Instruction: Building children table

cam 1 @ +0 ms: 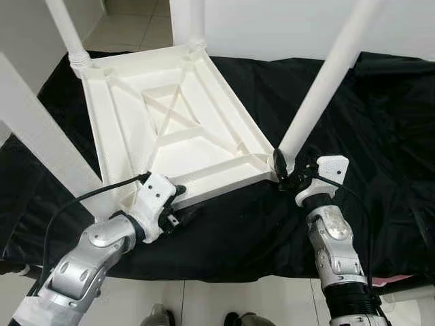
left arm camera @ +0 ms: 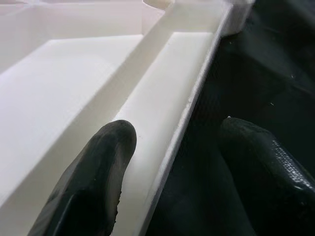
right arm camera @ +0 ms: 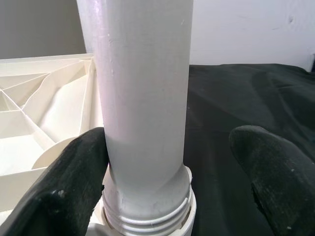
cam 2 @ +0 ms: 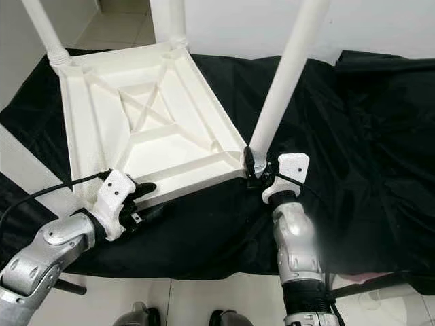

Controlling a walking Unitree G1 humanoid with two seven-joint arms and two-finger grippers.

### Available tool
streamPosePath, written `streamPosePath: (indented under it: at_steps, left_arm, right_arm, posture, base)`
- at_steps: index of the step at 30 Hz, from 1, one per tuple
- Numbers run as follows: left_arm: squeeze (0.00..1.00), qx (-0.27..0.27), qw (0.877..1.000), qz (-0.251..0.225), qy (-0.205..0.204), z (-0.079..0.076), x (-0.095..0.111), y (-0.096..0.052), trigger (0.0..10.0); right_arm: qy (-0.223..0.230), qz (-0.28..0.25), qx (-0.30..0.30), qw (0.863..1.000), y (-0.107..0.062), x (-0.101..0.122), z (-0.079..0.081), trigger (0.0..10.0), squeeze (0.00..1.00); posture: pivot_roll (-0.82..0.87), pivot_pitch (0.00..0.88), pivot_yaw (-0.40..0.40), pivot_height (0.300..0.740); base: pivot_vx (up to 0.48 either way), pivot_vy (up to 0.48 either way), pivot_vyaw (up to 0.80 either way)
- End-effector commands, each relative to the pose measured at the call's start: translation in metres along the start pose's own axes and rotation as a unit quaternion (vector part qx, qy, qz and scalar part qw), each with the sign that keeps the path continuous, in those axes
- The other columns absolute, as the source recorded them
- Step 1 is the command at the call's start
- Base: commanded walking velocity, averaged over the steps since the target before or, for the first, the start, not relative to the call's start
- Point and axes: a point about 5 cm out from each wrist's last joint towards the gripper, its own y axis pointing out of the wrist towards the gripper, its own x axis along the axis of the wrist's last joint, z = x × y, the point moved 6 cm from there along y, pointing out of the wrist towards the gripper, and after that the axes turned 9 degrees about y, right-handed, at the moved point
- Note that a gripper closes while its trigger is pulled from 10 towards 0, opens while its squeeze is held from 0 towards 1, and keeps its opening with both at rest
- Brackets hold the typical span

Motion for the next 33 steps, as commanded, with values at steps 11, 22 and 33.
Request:
streamPosePath:
  at_steps: [11,22,33]
  left_arm:
    - [0.00,0.029,0.995,-0.093,-0.005,0.003,0.032,-0.013,10.0]
    - [0.00,0.036,0.991,-0.130,-0.023,-0.004,0.041,-0.021,10.0]
    - [0.00,0.046,0.990,-0.130,0.015,-0.026,0.040,-0.027,10.0]
  right_arm:
    - [0.043,-0.014,0.026,0.999,-0.008,0.006,0.004,10.0,0.00]
    - [0.052,0.036,0.130,0.989,-0.019,-0.005,0.025,10.0,0.00]
    - [0.062,0.054,0.159,0.984,-0.044,-0.006,0.033,10.0,0.00]
  posture:
    - [-0.01,0.147,-0.011,0.740]
    - [0.00,0.147,-0.017,0.740]
    - [0.00,0.155,-0.008,0.740]
  base:
    - [0.000,0.000,0.00]
    - [0.000,0.000,0.00]
    - [0.000,0.000,0.00]
